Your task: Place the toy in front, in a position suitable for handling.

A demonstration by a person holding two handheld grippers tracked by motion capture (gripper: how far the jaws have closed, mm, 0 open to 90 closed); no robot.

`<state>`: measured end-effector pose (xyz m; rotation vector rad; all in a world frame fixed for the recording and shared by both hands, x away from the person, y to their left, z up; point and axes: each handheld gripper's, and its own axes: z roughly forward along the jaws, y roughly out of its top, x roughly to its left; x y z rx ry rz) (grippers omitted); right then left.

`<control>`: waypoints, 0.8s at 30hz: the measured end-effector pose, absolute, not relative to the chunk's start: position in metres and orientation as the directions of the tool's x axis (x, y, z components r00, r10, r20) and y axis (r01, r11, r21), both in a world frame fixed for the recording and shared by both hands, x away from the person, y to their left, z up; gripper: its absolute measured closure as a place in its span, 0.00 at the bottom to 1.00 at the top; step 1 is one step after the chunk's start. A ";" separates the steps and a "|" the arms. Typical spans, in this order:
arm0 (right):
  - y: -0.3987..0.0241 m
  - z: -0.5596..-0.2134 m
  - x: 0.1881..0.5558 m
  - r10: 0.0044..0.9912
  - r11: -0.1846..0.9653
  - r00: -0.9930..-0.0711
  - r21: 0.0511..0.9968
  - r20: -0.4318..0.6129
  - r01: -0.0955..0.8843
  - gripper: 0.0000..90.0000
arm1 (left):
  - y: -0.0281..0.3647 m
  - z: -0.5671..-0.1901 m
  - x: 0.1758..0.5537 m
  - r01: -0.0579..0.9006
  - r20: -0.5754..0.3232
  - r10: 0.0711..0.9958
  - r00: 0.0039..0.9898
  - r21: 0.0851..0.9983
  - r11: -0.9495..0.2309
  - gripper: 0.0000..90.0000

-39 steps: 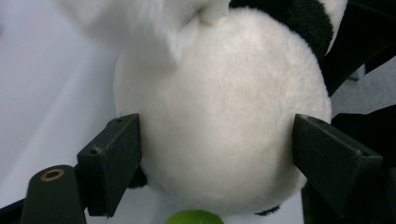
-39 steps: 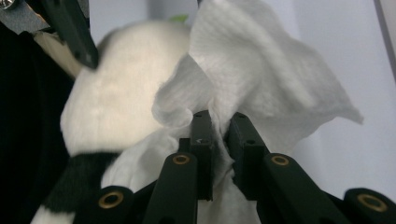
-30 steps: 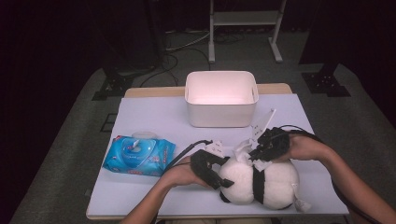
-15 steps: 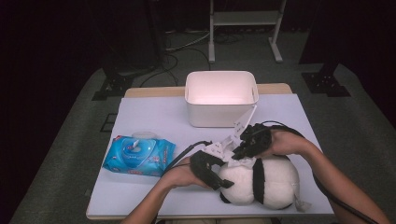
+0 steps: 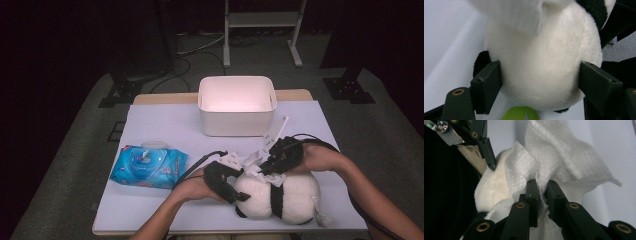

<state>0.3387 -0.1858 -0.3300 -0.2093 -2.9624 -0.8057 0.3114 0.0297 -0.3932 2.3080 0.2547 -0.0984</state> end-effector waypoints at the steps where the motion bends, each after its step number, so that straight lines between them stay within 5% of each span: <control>1: -0.190 -0.331 0.338 0.117 0.851 -0.989 0.504 0.094 0.149 0.89 | 0.029 -0.393 0.312 0.217 -0.152 0.155 0.976 0.715 -0.665 0.24; 24: -0.196 -0.329 0.322 0.108 0.844 -0.993 0.522 0.051 0.119 0.89 | 0.024 -0.390 0.315 0.196 -0.131 0.146 0.981 0.696 -0.691 0.22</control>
